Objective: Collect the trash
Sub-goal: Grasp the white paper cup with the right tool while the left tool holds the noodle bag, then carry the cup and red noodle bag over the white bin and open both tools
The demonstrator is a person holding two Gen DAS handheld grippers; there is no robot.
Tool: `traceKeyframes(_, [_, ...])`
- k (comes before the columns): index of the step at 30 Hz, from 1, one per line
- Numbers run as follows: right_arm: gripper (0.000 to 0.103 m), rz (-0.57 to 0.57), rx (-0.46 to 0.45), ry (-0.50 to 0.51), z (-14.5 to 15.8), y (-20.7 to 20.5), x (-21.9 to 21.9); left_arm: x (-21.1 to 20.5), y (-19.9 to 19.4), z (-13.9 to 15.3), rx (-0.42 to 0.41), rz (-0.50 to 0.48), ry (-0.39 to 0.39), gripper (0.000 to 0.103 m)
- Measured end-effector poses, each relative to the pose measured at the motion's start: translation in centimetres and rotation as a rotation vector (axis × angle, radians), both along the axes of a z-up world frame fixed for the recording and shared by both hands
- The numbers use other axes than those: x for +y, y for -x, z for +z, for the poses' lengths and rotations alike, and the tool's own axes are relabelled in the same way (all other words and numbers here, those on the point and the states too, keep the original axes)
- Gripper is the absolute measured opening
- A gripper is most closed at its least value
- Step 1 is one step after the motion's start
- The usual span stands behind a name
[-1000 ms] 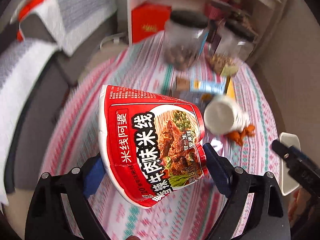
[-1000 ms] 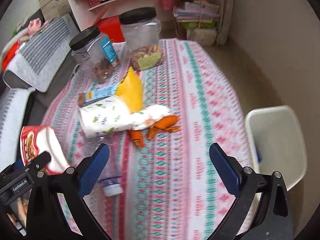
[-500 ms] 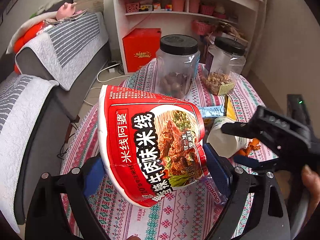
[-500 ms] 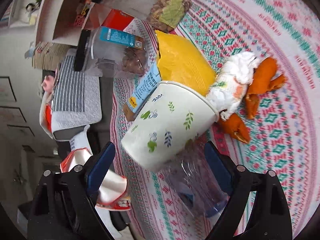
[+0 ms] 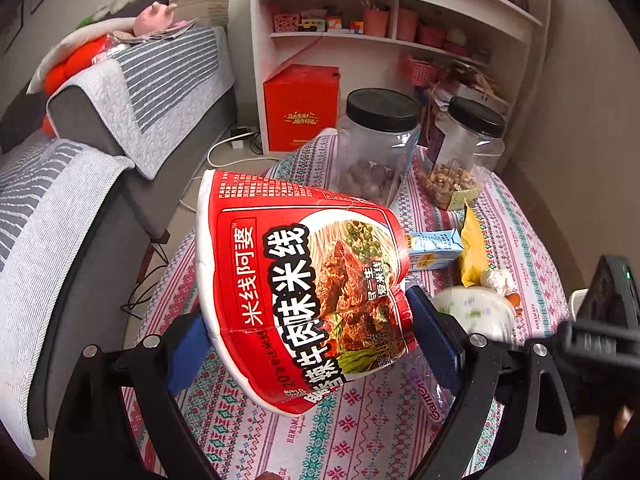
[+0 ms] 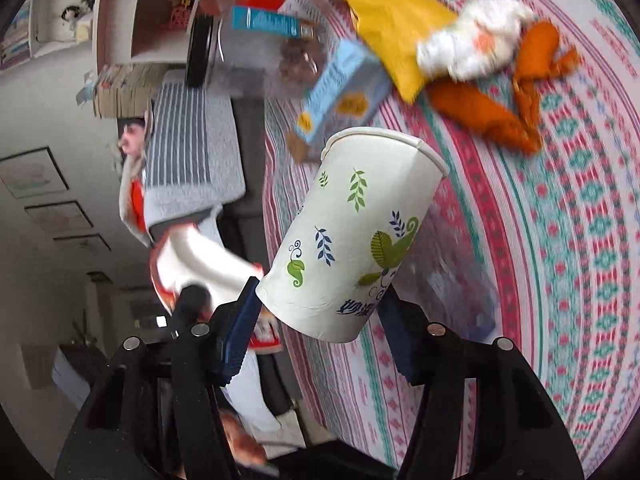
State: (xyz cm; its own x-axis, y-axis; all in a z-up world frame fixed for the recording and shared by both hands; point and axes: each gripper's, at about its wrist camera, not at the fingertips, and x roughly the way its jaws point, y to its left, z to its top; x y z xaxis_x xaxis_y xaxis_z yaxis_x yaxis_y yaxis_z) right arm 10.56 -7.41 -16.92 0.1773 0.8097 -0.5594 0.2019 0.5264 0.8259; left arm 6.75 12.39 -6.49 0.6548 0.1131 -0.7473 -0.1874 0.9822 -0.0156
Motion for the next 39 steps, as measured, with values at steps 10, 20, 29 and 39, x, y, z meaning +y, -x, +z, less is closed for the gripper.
traceKeyframes(10, [0.055, 0.098, -0.531, 0.474, 9.0, 5.0, -0.2, -0.7, 1.2, 1.0, -0.042, 0.004, 0.012, 0.088])
traceKeyframes(20, [0.055, -0.067, -0.985, 1.013, 14.6, 8.1, -3.1, -4.7, 2.0, 2.4, -0.139, -0.062, -0.031, 0.088])
traceKeyframes(29, [0.055, -0.162, -0.985, 1.179, 15.9, 8.5, -8.2, -7.7, 1.7, 2.2, -0.148, -0.115, -0.035, 0.088])
traceKeyframes(39, [0.055, -0.309, -0.844, 1.291, 15.8, 8.8, -15.7, -12.5, 2.2, 2.2, -0.156, -0.217, -0.032, 0.088])
